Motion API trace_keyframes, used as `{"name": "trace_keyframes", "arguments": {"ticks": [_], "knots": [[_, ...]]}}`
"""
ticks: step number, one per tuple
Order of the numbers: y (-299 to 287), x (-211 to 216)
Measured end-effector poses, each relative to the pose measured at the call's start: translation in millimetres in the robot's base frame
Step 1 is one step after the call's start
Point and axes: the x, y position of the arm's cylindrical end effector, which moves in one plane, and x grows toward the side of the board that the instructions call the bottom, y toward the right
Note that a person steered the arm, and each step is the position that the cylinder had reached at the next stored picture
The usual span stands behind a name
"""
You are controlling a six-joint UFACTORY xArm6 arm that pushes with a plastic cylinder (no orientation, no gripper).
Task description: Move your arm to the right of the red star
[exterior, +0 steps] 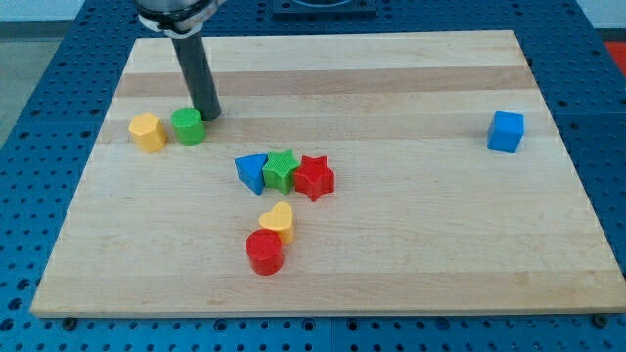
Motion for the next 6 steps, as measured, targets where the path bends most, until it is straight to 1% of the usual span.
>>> {"name": "trace_keyframes", "arguments": {"ticks": [1,2,4,5,6], "knots": [[-5,0],[31,0],[146,16],[178,46],[197,74]]}}
